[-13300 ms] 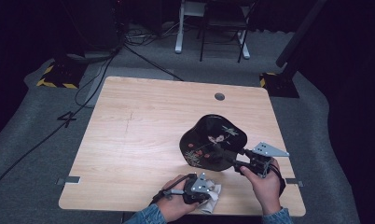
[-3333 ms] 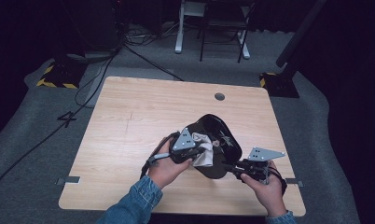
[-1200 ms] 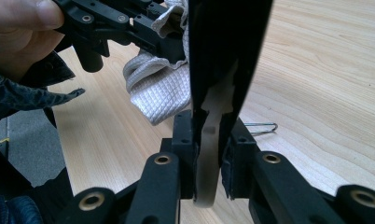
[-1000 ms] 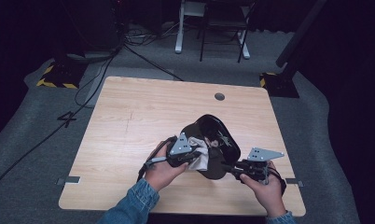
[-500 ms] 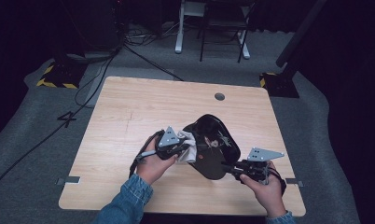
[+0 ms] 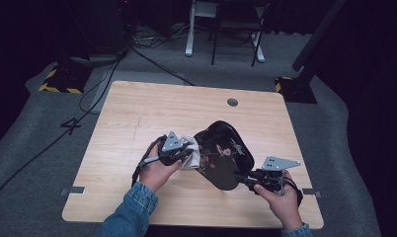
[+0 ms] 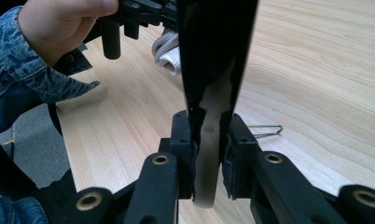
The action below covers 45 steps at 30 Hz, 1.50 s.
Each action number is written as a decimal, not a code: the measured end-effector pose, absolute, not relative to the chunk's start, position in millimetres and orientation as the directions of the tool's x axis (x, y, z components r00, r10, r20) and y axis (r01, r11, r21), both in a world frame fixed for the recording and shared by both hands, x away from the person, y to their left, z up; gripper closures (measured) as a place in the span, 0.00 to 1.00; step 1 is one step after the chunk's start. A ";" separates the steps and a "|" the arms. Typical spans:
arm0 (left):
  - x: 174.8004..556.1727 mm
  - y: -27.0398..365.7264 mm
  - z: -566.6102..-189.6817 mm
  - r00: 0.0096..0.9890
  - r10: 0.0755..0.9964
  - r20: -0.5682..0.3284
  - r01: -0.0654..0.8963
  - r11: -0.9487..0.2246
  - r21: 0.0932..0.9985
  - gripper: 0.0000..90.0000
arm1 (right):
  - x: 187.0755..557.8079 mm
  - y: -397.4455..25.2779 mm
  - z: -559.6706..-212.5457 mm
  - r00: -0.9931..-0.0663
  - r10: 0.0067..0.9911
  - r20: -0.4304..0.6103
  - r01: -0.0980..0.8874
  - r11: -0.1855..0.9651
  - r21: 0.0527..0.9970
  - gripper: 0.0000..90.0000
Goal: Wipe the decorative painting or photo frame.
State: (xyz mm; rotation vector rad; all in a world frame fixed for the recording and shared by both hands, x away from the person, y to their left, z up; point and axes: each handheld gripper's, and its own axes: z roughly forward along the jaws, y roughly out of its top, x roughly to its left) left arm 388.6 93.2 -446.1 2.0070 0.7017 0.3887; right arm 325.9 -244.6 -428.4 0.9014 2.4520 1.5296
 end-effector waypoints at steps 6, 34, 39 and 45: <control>388.3 93.2 -447.4 0.780 0.625 -0.029 0.340 -0.385 0.858 0.89 | 326.0 -244.5 -428.4 -0.816 0.539 0.208 0.423 0.314 0.850 0.86; 352.5 30.8 -448.7 0.907 0.422 -0.008 0.239 -0.497 0.834 0.88 | 326.5 -245.1 -428.7 -0.811 0.545 0.214 0.431 0.308 0.848 0.85; 354.1 32.8 -449.3 0.905 0.426 -0.013 0.244 -0.493 0.835 0.89 | 326.5 -245.3 -428.7 -0.810 0.545 0.215 0.431 0.306 0.849 0.85; 360.7 42.7 -451.2 0.887 0.461 -0.011 0.265 -0.489 0.831 0.89 | 326.4 -245.4 -428.6 -0.808 0.548 0.215 0.433 0.306 0.848 0.86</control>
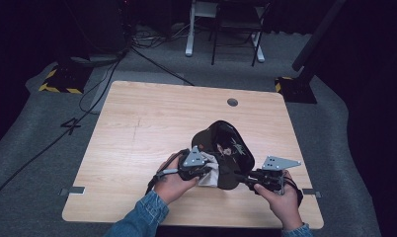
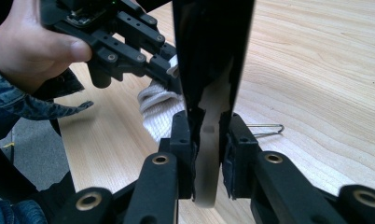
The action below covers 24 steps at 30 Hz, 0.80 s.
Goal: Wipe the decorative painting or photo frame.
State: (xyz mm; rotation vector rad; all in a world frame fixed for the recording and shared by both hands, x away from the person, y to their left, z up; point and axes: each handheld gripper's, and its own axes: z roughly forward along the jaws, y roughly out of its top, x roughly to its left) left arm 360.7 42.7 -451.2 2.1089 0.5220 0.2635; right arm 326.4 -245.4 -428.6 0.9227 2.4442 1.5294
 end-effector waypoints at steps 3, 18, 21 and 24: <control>364.7 48.6 -452.4 0.877 0.480 -0.009 0.275 -0.487 0.829 0.89 | 326.1 -245.1 -428.3 -0.808 0.548 0.216 0.435 0.307 0.847 0.85; 382.6 75.2 -461.1 0.818 0.575 -0.017 0.340 -0.460 0.820 0.88 | 326.3 -245.3 -428.5 -0.808 0.544 0.227 0.440 0.301 0.846 0.85; 384.2 77.6 -461.8 0.813 0.582 -0.015 0.345 -0.460 0.818 0.88 | 326.3 -245.3 -428.6 -0.807 0.544 0.228 0.441 0.300 0.846 0.85; 384.1 77.5 -462.2 0.812 0.583 -0.021 0.351 -0.460 0.816 0.88 | 326.5 -245.5 -428.7 -0.808 0.542 0.231 0.442 0.298 0.846 0.85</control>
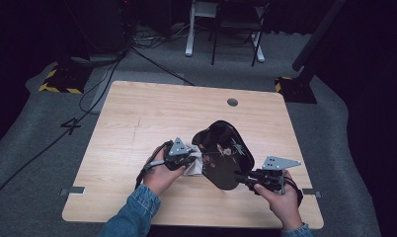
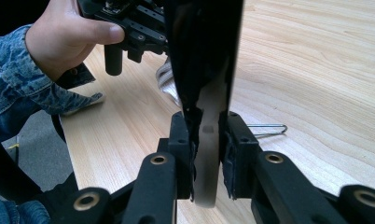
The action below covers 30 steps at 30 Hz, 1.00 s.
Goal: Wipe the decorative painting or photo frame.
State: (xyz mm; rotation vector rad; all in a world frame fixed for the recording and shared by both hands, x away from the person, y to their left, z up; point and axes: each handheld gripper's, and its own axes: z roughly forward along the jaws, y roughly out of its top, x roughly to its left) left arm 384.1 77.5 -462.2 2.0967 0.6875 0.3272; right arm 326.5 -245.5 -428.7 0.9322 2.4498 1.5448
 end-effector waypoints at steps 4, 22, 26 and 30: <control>381.9 73.6 -462.1 0.818 0.575 -0.010 0.344 -0.476 0.809 0.89 | 326.7 -245.9 -428.9 -0.807 0.542 0.233 0.443 0.297 0.846 0.85; 360.1 39.3 -460.3 0.886 0.463 -0.003 0.283 -0.536 0.795 0.87 | 327.3 -247.8 -428.9 -0.803 0.547 0.237 0.448 0.291 0.845 0.85; 354.0 30.4 -460.3 0.901 0.434 0.003 0.262 -0.549 0.794 0.87 | 327.2 -248.0 -428.8 -0.802 0.548 0.238 0.449 0.291 0.845 0.85; 349.5 23.9 -460.7 0.911 0.411 0.007 0.245 -0.558 0.793 0.86 | 327.2 -248.5 -428.8 -0.801 0.551 0.234 0.448 0.292 0.845 0.86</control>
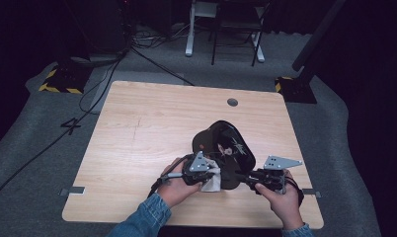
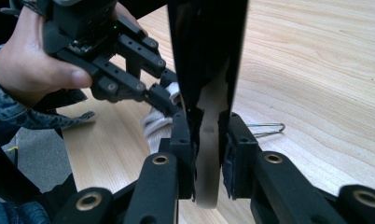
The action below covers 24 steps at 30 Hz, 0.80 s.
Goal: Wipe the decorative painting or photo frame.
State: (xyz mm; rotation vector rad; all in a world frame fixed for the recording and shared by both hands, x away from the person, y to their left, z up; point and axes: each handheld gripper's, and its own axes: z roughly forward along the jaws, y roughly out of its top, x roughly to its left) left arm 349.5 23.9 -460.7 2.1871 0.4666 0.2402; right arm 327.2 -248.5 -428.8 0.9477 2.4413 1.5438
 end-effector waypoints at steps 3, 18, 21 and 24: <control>349.1 22.7 -461.3 0.914 0.407 0.003 0.245 -0.557 0.793 0.86 | 327.2 -248.8 -428.6 -0.801 0.552 0.232 0.448 0.294 0.845 0.86; 367.2 48.5 -470.8 0.859 0.512 0.016 0.330 -0.577 0.747 0.87 | 327.0 -248.8 -428.6 -0.800 0.552 0.235 0.450 0.293 0.843 0.86; 371.8 54.9 -473.5 0.846 0.533 0.007 0.352 -0.569 0.743 0.87 | 326.9 -248.9 -429.0 -0.800 0.552 0.237 0.451 0.291 0.844 0.86; 373.9 57.8 -474.8 0.839 0.544 0.004 0.362 -0.565 0.742 0.87 | 326.7 -248.5 -428.9 -0.799 0.551 0.238 0.452 0.292 0.843 0.86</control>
